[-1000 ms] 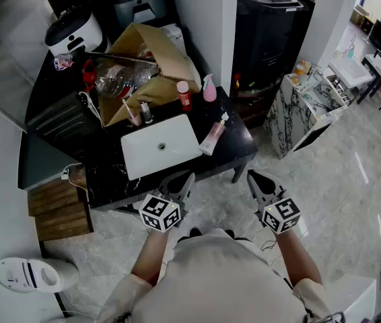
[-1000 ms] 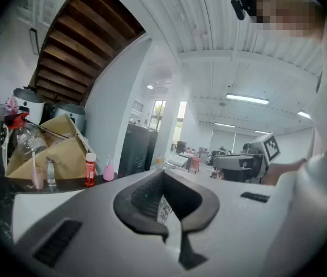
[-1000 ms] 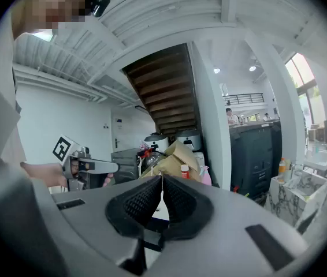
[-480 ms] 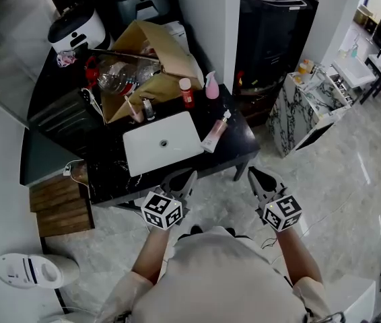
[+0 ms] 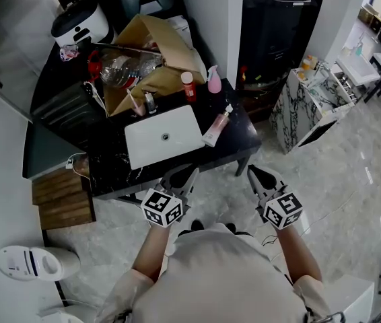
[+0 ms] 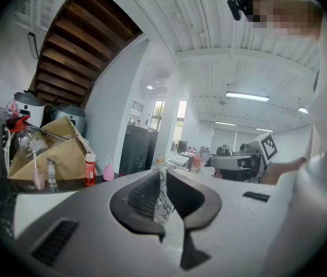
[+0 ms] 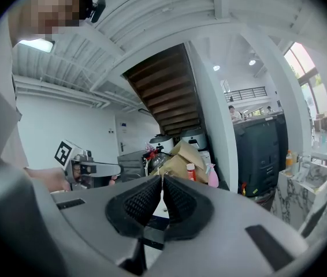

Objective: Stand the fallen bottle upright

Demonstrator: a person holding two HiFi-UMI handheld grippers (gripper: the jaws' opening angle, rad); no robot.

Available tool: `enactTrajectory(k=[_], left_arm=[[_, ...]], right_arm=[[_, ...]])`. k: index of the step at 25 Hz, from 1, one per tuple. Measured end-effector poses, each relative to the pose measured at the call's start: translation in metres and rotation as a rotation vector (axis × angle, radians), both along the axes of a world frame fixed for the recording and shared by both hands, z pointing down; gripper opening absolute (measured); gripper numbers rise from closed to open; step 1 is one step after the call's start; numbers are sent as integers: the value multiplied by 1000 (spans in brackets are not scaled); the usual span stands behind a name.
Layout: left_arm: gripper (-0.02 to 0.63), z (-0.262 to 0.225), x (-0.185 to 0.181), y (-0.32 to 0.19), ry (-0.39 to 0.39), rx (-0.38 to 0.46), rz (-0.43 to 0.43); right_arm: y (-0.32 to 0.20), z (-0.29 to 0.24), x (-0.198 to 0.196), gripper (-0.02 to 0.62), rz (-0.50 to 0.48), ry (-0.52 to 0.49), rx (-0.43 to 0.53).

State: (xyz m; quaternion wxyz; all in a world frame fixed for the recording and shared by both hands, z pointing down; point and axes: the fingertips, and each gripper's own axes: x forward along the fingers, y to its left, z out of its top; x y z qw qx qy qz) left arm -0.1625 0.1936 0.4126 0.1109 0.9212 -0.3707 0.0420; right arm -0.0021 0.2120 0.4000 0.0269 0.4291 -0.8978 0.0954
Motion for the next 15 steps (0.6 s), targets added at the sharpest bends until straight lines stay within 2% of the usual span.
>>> enactTrajectory(k=[9,15], left_arm=[[104,6,12,6,1,-15,-31],[194,9,16,9,53,-43,-67]], right_arm=[[6,12,8,37,-42,8,-22],[10,15,20,37,-83,11,-13]])
